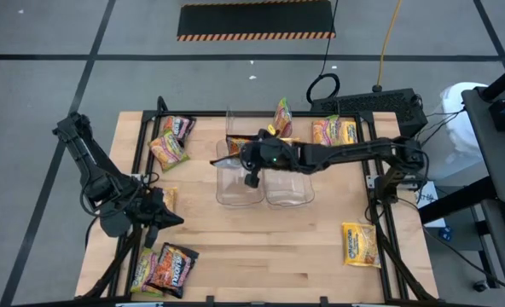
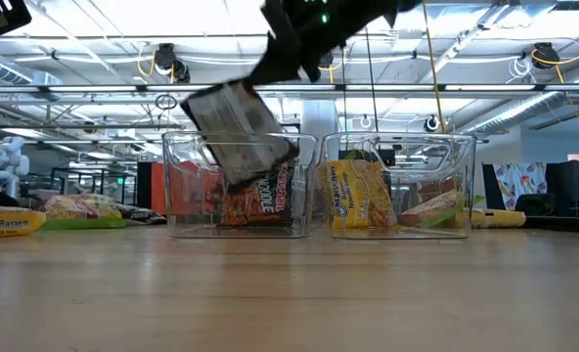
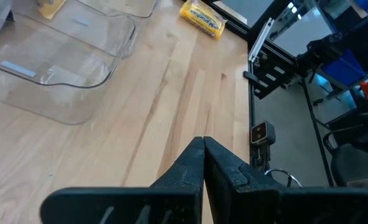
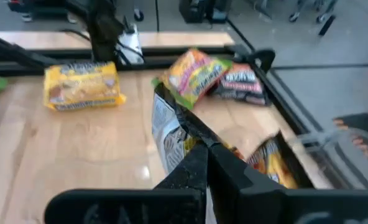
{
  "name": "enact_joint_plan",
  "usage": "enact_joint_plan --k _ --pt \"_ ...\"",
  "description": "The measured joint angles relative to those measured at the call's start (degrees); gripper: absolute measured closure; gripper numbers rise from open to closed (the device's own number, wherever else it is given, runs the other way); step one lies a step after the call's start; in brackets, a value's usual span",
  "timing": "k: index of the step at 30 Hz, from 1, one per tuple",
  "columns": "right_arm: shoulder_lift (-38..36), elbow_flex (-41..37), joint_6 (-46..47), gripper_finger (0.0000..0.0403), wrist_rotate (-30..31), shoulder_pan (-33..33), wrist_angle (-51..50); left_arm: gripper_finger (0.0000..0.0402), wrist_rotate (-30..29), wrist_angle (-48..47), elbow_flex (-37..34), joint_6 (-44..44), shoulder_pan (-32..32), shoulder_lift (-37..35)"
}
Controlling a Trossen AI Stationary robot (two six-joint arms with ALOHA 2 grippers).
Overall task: Sort Maruchan noodles
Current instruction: Put the black noodle pack into the left transparent bin
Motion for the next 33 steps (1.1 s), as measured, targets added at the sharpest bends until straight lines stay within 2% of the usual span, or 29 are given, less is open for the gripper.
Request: enact_joint_plan --k 6,13,21,33 --pt "0.09 -5.41 2.69 0.0403 -5.84 -3.25 7.56 0.0394 -0.09 0.00 0.00 -0.48 0.00 0.00" --pt "0.09 -11.96 8.15 0.0403 -9.56 -6.09 15.73 0.0394 -0.75 -0.01 0.00 -1.93 0.00 0.00" --pt "0.75 -13.19 10.31 0.0403 -15.40 -8.17 16.02 0.0394 -1.03 0.00 0.00 -2.50 0.16 0.00" --pt "2.27 -13.13 14.84 0.0403 -15.11 -12.85 15.47 0.0394 -1.53 0.02 0.00 -3.53 0.15 0.02"
